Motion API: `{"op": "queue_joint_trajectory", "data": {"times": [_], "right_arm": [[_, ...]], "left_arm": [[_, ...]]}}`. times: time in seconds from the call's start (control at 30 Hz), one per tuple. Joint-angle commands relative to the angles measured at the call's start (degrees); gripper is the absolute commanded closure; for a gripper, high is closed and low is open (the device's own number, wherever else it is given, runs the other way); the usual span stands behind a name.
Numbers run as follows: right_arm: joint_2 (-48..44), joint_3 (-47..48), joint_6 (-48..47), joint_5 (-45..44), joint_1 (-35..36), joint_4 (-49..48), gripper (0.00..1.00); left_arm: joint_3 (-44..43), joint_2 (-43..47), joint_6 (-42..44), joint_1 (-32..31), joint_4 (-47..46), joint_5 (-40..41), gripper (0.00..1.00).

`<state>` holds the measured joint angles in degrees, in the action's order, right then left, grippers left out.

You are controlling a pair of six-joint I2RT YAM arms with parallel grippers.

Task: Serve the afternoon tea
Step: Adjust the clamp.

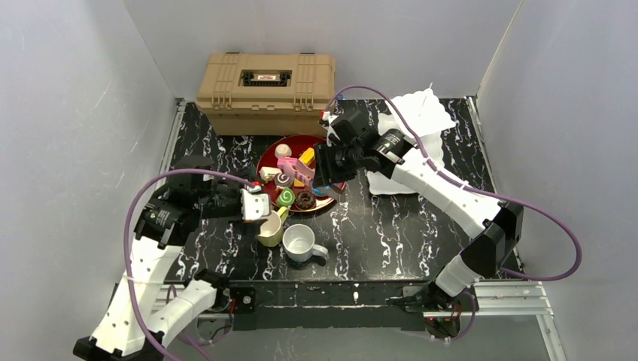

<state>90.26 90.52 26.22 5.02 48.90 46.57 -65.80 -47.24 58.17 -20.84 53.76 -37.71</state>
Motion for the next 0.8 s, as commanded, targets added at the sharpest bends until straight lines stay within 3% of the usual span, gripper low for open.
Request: {"op": "queue_joint_trajectory", "data": {"times": [0.0,0.13,0.27,0.4,0.53,0.7,0.77], "right_arm": [[0.6,5.7,3.0,9.8,0.2,-2.4,0.49],[0.3,6.8,3.7,11.2,0.3,-3.2,0.49],[-0.2,6.8,3.7,11.5,0.3,-3.4,0.48],[-0.8,6.3,4.0,12.0,0.2,-4.3,0.48],[-0.8,6.0,4.1,12.5,0.1,-4.4,0.48],[-1.8,3.8,4.6,12.8,-0.7,-4.8,0.48],[-2.2,3.0,5.0,12.6,-1.1,-4.9,0.47]], "left_arm": [[-0.8,-0.8,16.3,-0.1,-3.9,-7.0,0.07],[-0.6,-4.8,27.2,-1.5,-7.3,-6.5,0.05],[-0.1,-9.3,27.8,-3.7,-15.8,-4.7,0.1],[2.0,-11.9,30.7,-6.6,-19.6,-2.3,0.25],[2.2,-15.1,30.4,-8.5,-20.4,-0.6,0.33],[2.0,-18.2,27.4,-10.2,-23.1,0.6,0.58],[2.0,-19.3,26.8,-11.0,-23.7,1.6,0.73]]}}
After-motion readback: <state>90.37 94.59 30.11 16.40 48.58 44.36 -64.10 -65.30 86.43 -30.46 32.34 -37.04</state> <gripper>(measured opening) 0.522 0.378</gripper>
